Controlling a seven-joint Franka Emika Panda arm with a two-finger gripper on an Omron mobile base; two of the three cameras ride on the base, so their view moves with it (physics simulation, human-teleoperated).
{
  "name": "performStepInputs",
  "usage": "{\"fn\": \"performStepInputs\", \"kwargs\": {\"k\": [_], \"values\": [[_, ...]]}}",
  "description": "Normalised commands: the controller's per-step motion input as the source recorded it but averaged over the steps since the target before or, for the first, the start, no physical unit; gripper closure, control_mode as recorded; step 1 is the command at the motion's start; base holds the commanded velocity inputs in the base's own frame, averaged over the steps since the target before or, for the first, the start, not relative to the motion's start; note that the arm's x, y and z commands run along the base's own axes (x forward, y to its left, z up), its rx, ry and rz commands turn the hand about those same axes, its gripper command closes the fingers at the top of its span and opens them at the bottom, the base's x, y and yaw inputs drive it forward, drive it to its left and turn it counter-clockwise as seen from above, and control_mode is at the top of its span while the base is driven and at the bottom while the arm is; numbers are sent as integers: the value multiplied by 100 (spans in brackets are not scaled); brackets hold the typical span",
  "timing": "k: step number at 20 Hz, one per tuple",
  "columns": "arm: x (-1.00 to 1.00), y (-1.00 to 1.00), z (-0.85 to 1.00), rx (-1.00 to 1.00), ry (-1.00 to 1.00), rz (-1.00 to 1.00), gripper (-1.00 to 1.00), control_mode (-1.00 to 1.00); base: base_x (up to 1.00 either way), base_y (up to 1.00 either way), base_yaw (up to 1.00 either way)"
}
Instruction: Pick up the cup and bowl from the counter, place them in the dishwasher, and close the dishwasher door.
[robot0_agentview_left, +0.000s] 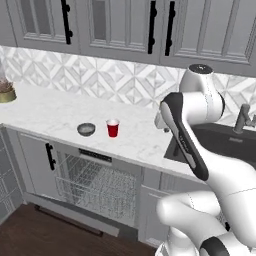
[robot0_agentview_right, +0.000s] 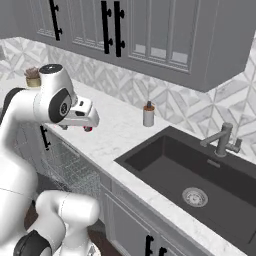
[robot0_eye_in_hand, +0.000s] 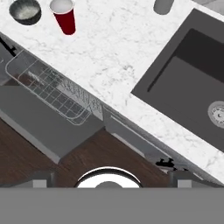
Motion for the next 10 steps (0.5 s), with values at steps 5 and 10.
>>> {"fn": "performStepInputs", "kwargs": {"k": [5,10], "values": [[0,0,0,0,0,0,-100,100,18,0,34],[0,0,0,0,0,0,-100,100,14,-1,27]]}}
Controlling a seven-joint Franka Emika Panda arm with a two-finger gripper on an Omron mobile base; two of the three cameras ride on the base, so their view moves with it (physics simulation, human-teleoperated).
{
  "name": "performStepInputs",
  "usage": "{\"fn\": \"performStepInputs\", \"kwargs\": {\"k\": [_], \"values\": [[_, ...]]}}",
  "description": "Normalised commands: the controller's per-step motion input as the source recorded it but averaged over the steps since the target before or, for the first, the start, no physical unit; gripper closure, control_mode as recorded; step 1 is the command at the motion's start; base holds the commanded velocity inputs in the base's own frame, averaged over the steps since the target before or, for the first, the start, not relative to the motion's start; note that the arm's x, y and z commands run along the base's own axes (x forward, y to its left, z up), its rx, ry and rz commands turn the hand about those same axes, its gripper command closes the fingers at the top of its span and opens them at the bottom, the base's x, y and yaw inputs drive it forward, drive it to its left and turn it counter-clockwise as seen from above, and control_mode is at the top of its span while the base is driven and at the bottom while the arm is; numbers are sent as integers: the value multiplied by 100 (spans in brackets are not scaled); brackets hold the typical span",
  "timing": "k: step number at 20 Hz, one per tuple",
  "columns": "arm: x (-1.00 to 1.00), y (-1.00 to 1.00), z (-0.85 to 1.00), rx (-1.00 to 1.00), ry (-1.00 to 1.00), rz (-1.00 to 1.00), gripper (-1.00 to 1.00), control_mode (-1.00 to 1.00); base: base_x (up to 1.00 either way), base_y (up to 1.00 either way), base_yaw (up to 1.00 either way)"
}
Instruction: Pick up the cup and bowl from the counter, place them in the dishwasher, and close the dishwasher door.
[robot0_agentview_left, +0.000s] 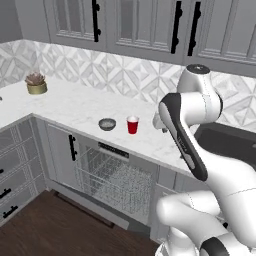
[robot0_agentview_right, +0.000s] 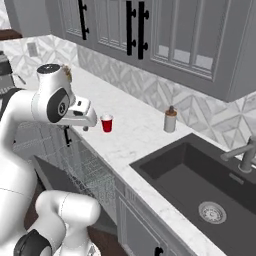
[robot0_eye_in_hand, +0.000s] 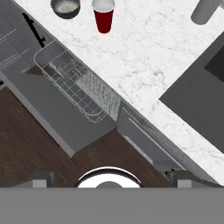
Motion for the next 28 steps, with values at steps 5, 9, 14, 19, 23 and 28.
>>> {"fn": "performStepInputs", "kwargs": {"k": [5,9,14,19,23,28], "values": [[0,0,0,0,0,0,-100,100,27,-10,25],[0,0,0,0,0,0,-100,100,9,-41,26],[0,0,0,0,0,0,-100,100,26,-38,25],[0,0,0,0,0,0,-100,100,1,-24,20],[0,0,0,0,0,0,-100,100,4,-4,12],[12,0,-1,0,0,0,-100,-100,11,-1,0]]}}
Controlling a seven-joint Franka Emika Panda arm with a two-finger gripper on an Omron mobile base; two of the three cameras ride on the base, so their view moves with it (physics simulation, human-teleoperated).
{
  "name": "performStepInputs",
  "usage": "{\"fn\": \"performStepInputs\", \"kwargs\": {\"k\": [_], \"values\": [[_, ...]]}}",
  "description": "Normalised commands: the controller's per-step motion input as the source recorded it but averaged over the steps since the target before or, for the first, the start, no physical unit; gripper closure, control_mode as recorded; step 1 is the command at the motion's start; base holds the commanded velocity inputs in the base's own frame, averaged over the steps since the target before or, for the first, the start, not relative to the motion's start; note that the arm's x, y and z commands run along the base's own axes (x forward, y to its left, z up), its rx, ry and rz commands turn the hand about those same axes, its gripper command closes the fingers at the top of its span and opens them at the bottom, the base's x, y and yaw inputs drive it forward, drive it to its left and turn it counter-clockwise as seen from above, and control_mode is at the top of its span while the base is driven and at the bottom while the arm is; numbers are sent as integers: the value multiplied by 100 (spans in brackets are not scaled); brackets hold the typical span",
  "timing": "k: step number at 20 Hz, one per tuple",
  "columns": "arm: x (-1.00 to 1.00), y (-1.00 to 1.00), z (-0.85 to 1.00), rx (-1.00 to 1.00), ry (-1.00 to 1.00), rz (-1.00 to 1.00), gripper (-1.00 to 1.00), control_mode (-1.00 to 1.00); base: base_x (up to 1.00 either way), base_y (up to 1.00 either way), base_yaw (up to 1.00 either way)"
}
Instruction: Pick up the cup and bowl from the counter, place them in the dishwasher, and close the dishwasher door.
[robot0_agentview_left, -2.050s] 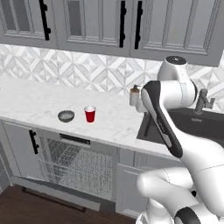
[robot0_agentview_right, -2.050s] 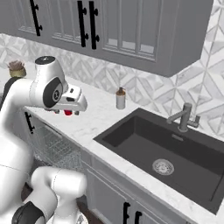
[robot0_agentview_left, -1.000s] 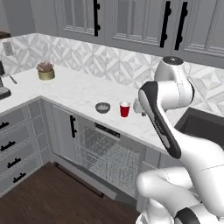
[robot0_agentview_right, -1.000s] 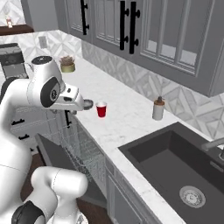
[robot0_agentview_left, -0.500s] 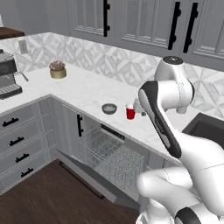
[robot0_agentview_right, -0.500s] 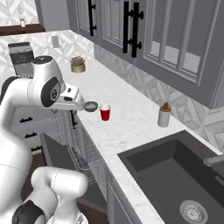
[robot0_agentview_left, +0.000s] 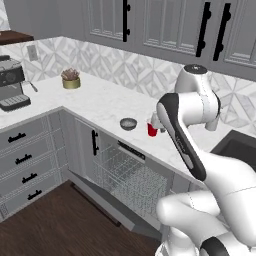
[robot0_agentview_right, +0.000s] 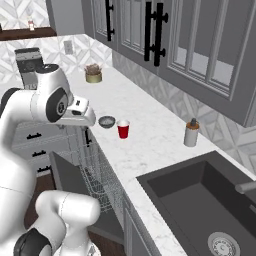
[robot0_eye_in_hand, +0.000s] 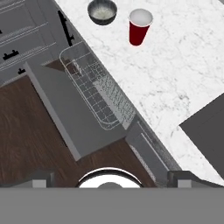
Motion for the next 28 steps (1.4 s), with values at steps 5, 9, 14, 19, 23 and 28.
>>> {"fn": "performStepInputs", "kwargs": {"k": [5,9,14,19,23,28], "values": [[93,-18,-4,0,13,5,-100,-100,0,0,0],[100,-23,-31,-6,25,20,-100,-100,0,0,0],[99,-11,-66,-22,25,25,-100,-100,0,0,0],[55,-5,-49,-20,4,21,-100,-100,0,0,0],[57,-5,-49,-13,0,9,-100,-100,0,0,0],[74,-8,-32,-6,-2,0,-100,-100,0,0,0]]}}
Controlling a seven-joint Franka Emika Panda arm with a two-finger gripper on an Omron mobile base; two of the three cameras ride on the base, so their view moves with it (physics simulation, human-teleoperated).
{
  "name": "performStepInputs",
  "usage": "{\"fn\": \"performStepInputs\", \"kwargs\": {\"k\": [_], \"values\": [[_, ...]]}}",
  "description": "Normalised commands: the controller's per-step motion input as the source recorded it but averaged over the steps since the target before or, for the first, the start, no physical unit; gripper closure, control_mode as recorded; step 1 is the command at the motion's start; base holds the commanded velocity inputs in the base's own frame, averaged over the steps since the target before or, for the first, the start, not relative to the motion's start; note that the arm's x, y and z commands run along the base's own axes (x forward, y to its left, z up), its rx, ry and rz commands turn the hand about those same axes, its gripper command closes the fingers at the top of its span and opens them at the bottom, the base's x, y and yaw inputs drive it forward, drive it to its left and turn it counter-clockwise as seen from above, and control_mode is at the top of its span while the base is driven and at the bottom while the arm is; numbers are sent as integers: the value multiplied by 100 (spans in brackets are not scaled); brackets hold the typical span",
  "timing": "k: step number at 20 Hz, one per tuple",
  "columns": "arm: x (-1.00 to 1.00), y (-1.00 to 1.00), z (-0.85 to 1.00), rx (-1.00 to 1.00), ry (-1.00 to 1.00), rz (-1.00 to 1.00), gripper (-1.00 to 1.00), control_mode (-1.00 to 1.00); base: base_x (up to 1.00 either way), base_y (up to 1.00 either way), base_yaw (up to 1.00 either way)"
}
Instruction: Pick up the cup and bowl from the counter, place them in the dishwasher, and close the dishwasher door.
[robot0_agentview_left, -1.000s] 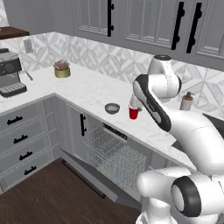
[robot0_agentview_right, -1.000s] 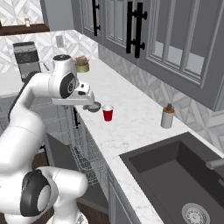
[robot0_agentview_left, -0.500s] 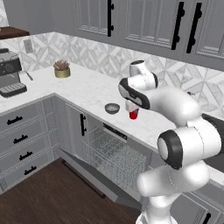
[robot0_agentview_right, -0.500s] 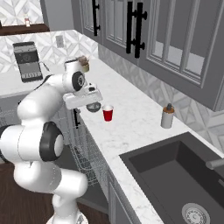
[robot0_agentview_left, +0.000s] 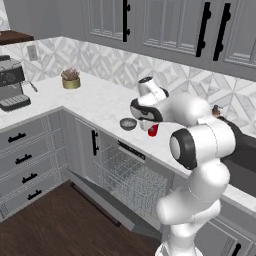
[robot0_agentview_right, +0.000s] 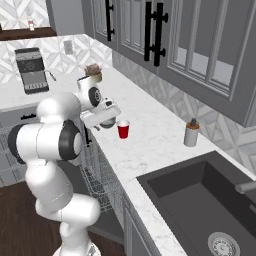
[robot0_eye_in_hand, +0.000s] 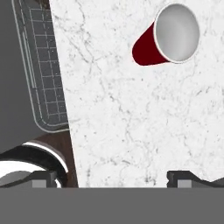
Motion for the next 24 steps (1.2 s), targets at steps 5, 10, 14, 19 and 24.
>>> {"fn": "performStepInputs", "kwargs": {"k": [5,10,14,19,24], "values": [[64,-4,-35,-3,-1,0,-100,-100,0,0,0],[51,-11,-38,-2,-1,0,-100,-100,0,0,0],[50,-9,-40,-1,0,0,-100,-100,0,0,0],[52,0,-30,-2,-1,0,-100,-100,0,0,0],[34,-1,-21,-1,0,2,-100,-100,0,0,0]]}}
